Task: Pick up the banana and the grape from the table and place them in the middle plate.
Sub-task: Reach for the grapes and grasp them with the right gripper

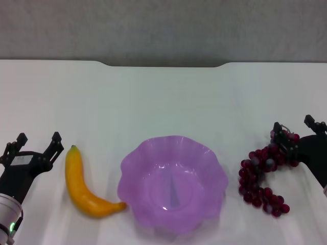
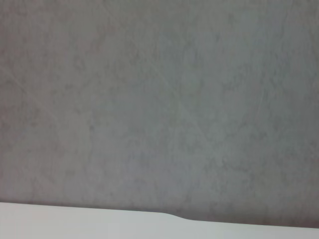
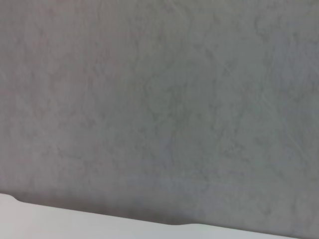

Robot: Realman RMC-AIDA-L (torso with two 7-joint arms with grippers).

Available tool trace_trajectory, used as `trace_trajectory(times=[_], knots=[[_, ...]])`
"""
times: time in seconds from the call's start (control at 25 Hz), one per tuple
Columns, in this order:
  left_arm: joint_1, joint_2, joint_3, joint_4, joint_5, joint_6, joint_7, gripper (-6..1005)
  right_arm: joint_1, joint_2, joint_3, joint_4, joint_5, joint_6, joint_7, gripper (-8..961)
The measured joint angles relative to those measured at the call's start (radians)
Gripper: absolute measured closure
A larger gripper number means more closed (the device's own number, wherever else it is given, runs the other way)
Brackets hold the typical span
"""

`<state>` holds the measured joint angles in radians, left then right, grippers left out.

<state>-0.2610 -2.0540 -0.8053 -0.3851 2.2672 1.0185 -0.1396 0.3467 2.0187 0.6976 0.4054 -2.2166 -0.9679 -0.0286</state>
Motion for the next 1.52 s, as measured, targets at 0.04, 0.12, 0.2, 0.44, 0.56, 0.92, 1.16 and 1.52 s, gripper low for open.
trace_trajectory(times=[0.04,0.12,0.2,0.44,0.56,0.92,1.16,1.52], knots=[[0.0,0.0,0.0,0.0,0.0,0.0,0.0,106,0.0,0.0,0.0,0.001,0.0,0.0,0.0,136],[0.0,0.0,0.0,0.0,0.001,0.0,0.0,105,0.0,0.0,-0.003,0.001,0.0,0.0,0.0,135],[0.0,0.0,0.0,0.0,0.002,0.0,0.0,105,0.0,0.0,-0.006,0.001,0.0,0.001,-0.001,135],[-0.003,0.0,0.0,0.0,0.002,-0.001,0.0,105,0.005,0.0,-0.013,0.004,0.0,0.0,-0.002,134],[-0.002,0.0,0.0,0.0,0.002,-0.002,0.0,105,0.016,-0.001,-0.026,0.012,0.0,0.006,-0.013,133],[0.003,0.0,0.0,0.006,-0.004,-0.012,0.0,106,-0.089,-0.02,0.203,0.421,0.001,0.364,-0.414,132],[0.003,0.0,-0.001,0.006,-0.005,-0.026,0.0,105,-0.165,-0.015,0.415,0.7,0.011,0.789,-0.56,130],[-0.003,0.001,-0.002,0.008,-0.006,-0.027,-0.002,105,-0.123,-0.016,0.822,0.808,0.021,1.378,-0.428,130]])
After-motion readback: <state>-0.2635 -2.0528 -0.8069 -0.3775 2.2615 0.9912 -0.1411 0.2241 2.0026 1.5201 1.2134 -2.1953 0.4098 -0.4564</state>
